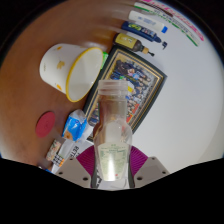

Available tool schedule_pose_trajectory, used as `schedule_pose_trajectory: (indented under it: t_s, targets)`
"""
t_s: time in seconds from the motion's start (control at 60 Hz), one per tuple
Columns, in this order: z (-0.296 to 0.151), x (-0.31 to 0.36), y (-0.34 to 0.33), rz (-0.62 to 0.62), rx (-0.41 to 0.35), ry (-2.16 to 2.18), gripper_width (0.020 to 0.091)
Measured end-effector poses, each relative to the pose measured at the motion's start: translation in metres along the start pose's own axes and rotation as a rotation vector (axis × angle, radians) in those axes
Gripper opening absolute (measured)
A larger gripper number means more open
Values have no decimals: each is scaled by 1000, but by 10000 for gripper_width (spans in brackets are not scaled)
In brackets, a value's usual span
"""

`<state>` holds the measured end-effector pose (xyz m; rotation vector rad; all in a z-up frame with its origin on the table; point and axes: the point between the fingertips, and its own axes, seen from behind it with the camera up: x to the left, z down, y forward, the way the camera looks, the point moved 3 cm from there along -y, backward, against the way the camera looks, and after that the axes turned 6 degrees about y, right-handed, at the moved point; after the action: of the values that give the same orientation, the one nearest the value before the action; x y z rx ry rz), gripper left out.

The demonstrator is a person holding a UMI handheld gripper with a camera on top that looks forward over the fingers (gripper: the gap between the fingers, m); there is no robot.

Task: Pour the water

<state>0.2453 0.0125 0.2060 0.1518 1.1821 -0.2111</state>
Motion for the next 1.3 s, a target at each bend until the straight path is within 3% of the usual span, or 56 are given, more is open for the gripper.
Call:
schedule_pose_trajectory:
  t_s: [0.333,0.683,0.983,1.3]
  targets:
    - [0,3,2,-28,-7,-9,426]
    - [13,-9,-17,-240,-9,986,425]
    - [-2,45,11,-472,14,1781,430]
    - [-19,135,36,-590,62,1973,428]
